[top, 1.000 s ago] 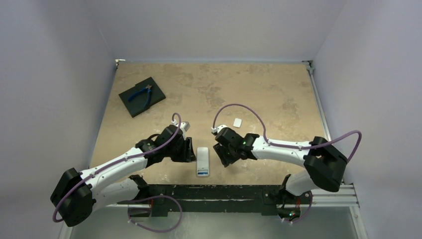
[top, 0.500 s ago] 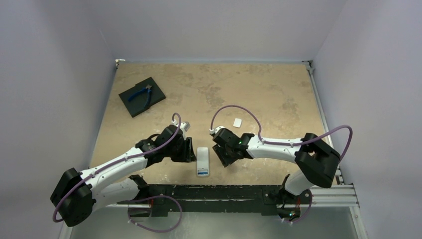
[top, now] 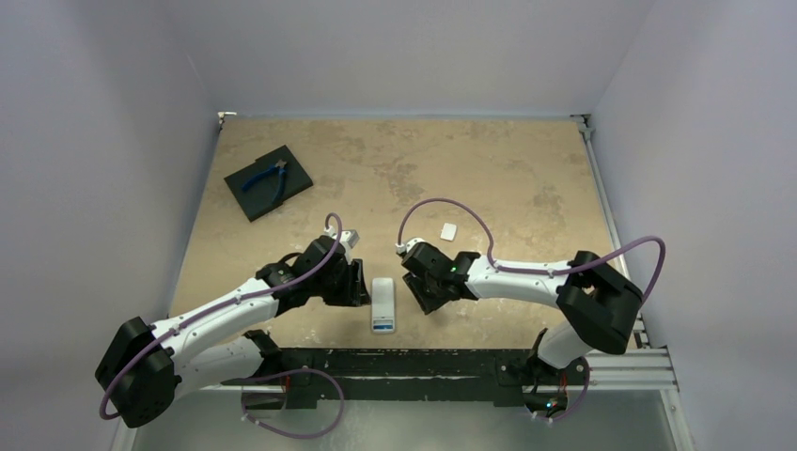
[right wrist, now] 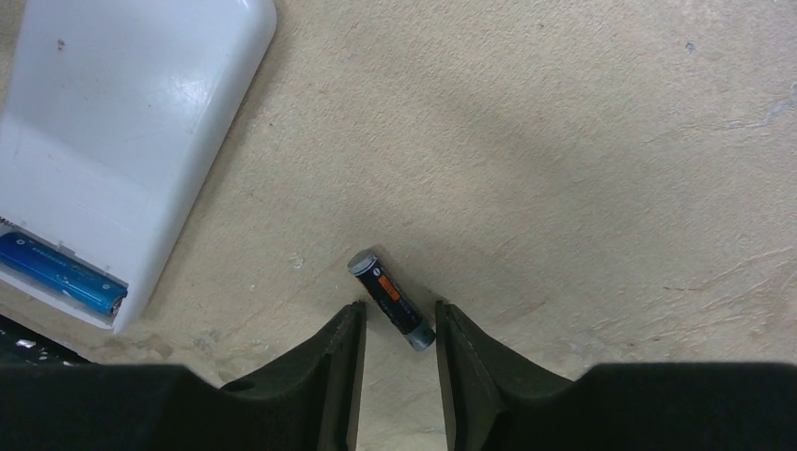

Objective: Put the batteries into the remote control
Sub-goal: Pick up the battery from the center of the board.

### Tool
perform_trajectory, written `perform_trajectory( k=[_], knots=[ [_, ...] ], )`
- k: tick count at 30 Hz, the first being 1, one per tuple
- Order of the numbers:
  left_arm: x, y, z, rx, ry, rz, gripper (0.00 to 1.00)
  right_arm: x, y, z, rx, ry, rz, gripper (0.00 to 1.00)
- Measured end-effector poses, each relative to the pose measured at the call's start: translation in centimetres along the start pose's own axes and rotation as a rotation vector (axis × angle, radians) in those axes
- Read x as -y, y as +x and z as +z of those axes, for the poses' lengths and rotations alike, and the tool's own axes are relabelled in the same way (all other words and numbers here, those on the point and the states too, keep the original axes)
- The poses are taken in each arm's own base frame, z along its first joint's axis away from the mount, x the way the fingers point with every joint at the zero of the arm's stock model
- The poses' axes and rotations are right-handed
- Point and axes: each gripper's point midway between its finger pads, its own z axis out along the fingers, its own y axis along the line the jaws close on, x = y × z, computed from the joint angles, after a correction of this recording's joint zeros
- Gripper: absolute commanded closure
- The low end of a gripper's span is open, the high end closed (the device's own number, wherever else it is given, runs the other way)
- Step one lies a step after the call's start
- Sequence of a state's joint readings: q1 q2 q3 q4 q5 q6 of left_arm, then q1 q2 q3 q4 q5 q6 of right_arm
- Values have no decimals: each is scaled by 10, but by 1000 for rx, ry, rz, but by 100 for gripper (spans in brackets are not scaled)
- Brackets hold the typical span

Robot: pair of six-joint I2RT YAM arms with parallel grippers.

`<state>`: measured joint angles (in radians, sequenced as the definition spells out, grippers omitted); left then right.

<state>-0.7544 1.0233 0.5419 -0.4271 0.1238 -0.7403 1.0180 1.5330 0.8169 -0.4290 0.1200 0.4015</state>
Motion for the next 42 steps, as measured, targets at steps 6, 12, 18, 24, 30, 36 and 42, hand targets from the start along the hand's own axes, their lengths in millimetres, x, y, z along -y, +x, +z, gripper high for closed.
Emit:
perform_trajectory(
  k=[6, 12, 18, 24, 30, 36, 42],
  knots=[
    [0, 0, 0, 0, 0, 0, 56, -4, 2, -1, 0, -6, -9, 62],
    [0, 0, 0, 0, 0, 0, 56, -10, 5, -2, 2, -17, -13, 65],
    [0, 0, 0, 0, 0, 0, 56, -15, 8, -2, 4, -23, -12, 70],
    [0, 0, 0, 1, 0, 0, 56, -15, 8, -2, 7, -8, -3, 88],
    [1, -1, -3, 9, 6, -1, 56, -14, 8, -3, 10, 1, 12, 97],
    [6, -6, -10, 41, 26, -21, 56, -13, 11, -11, 4, 3, 6, 100],
    [5, -7, -14, 64, 25, -46, 56, -12, 2, -25, 54, -8, 0, 100]
  ],
)
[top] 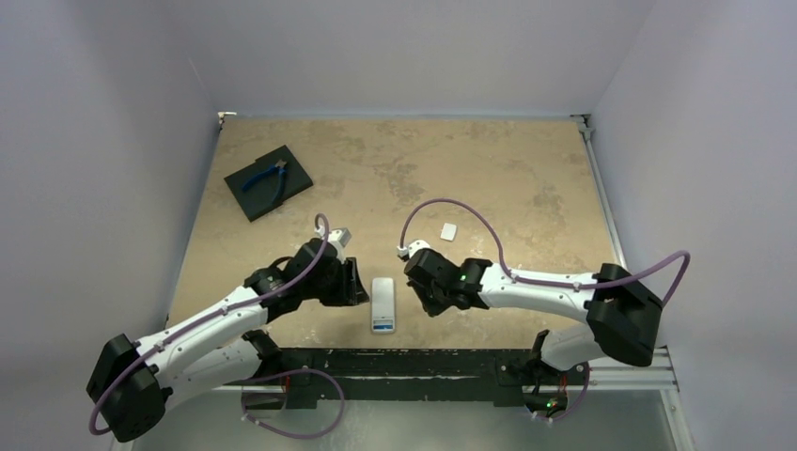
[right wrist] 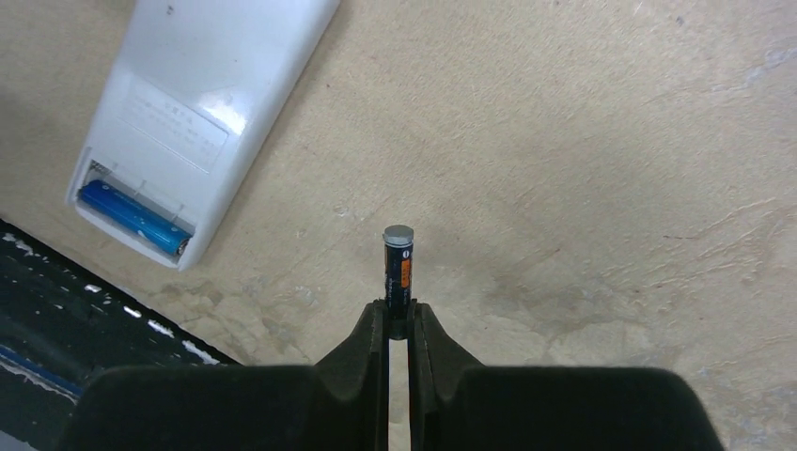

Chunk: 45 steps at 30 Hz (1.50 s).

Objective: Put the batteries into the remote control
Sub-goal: Pick up the battery from the center of the board, then load the battery into the remote control.

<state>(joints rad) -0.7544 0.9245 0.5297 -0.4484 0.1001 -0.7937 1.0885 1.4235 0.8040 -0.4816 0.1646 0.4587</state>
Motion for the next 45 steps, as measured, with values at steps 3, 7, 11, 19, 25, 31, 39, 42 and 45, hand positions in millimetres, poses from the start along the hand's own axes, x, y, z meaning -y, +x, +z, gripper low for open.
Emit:
perform_trajectory(
  k=[3, 7, 11, 19, 25, 31, 39, 42, 45],
  knots=[
    [-1, 1, -2, 6, -3, -13, 56, -2, -5, -7, 25, -18, -16, 100],
    [0, -4, -8, 38, 0, -34, 56, -9, -9, -17, 53, -66, -51, 100],
    [-1, -8, -16, 74, -5, -57, 54, -18, -10, -23, 63, -120, -94, 100],
    [-8, -14, -30, 128, -43, -81, 50, -41, -16, -34, 83, -219, -219, 100],
    [-9, -26, -45, 199, -52, -91, 48, -59, -20, -34, 84, -271, -303, 100],
    [-11, -39, -67, 284, -66, -117, 46, -75, -14, -26, 47, -299, -402, 100],
    [-14, -52, -93, 370, -94, -141, 41, -80, -16, -15, 22, -300, -505, 100],
    [-15, -57, -104, 403, -97, -146, 39, -81, -19, -11, 17, -295, -542, 100],
    [-17, -59, -110, 420, -109, -149, 38, -80, -18, -4, 4, -286, -580, 100]
  ],
)
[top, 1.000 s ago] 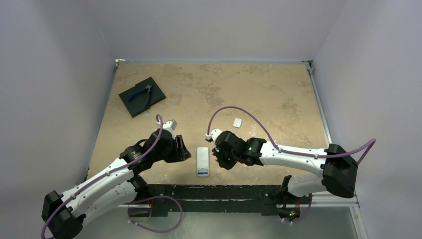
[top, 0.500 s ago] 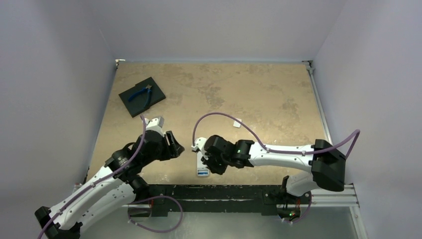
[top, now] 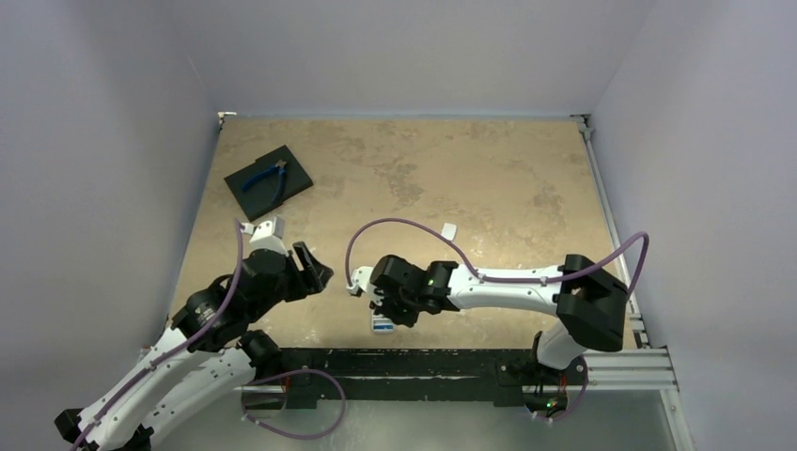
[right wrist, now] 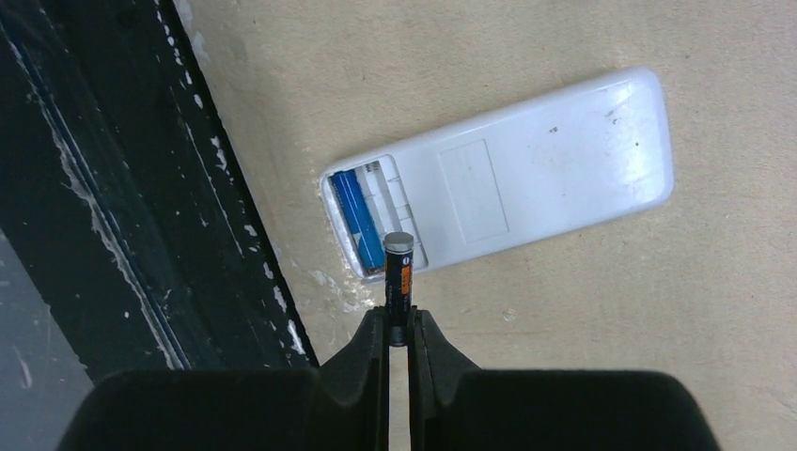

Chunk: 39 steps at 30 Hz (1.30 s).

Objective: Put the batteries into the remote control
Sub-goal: Load the battery into the remote control.

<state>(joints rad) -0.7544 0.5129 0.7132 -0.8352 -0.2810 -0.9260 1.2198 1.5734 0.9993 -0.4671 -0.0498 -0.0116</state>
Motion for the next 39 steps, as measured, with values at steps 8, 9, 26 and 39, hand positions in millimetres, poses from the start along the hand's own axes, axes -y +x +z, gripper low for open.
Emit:
perform_trajectory(
  k=[8, 9, 26, 39],
  knots=[
    [-8, -3, -7, 9, -34, 0, 36, 1, 2, 5, -41, -2, -90, 100],
    [-7, -5, -9, 15, -35, -1, 36, 1, 0, 5, -43, -2, -99, 99],
    [-10, -37, -36, 124, -58, -10, 35, -6, 7, 23, -147, -21, -212, 92],
    [-12, -38, -37, 131, -66, -9, 34, -4, 3, 25, -167, 2, -227, 79]
  ],
)
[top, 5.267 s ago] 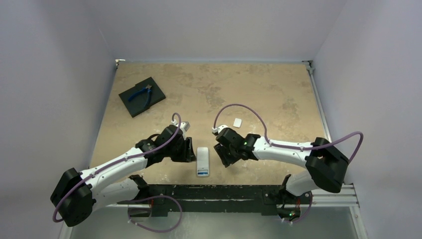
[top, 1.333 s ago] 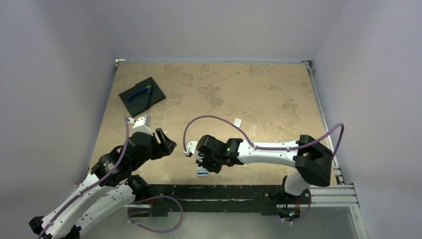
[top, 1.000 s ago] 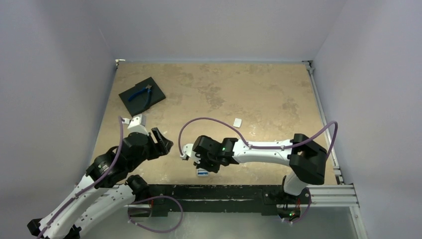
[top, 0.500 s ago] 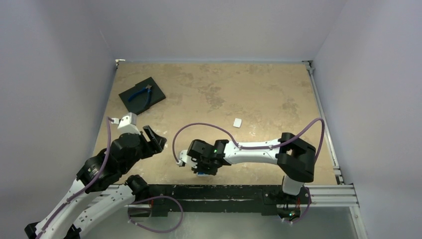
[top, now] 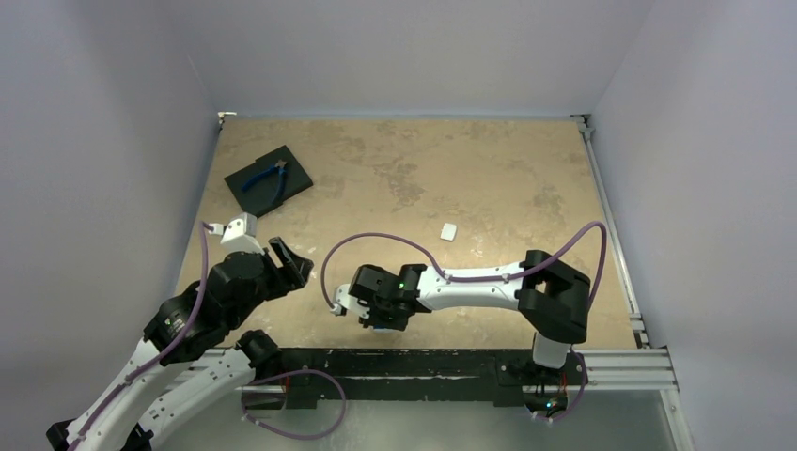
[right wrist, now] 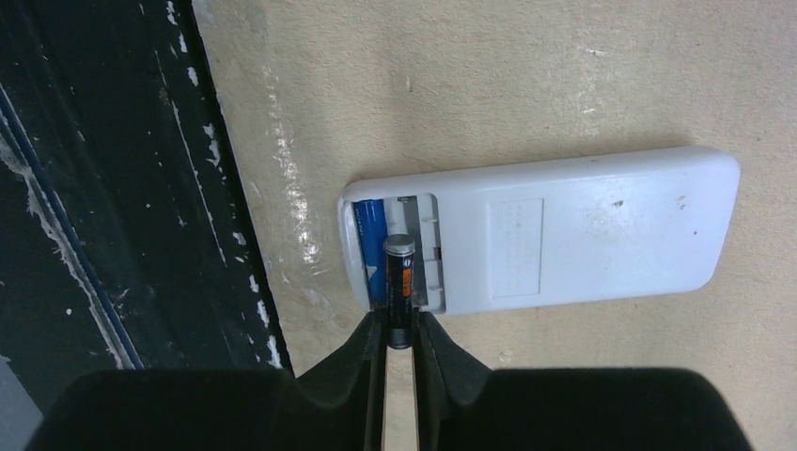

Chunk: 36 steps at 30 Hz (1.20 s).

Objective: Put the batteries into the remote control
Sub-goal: Load the battery into the remote control.

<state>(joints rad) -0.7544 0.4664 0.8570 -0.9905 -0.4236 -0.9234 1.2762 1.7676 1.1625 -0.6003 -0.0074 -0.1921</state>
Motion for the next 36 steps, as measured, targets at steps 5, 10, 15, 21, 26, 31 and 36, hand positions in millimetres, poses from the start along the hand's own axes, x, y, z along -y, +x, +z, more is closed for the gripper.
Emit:
perform_trajectory(
  k=[5, 10, 15, 21, 26, 31, 36],
  knots=[
    [0, 0, 0, 0, 0, 0, 34, 1, 2, 0, -10, 7, 0, 75],
    [0, 0, 0, 0, 0, 0, 34, 2, 1, -1, -10, 14, 0, 74],
    [0, 0, 0, 0, 0, 1, 34, 3, -1, -2, -4, 16, 0, 73],
    [0, 0, 0, 0, 0, 1, 34, 3, -2, -2, -3, 17, 6, 72],
    [0, 0, 0, -1, -1, 1, 34, 5, -4, -7, 10, 34, 18, 72],
    [0, 1, 1, -5, -3, 3, 34, 9, -11, -25, 65, 69, 51, 72],
    [2, 3, 4, -18, -8, 9, 34, 10, -3, -35, 86, 92, 105, 72]
  ],
)
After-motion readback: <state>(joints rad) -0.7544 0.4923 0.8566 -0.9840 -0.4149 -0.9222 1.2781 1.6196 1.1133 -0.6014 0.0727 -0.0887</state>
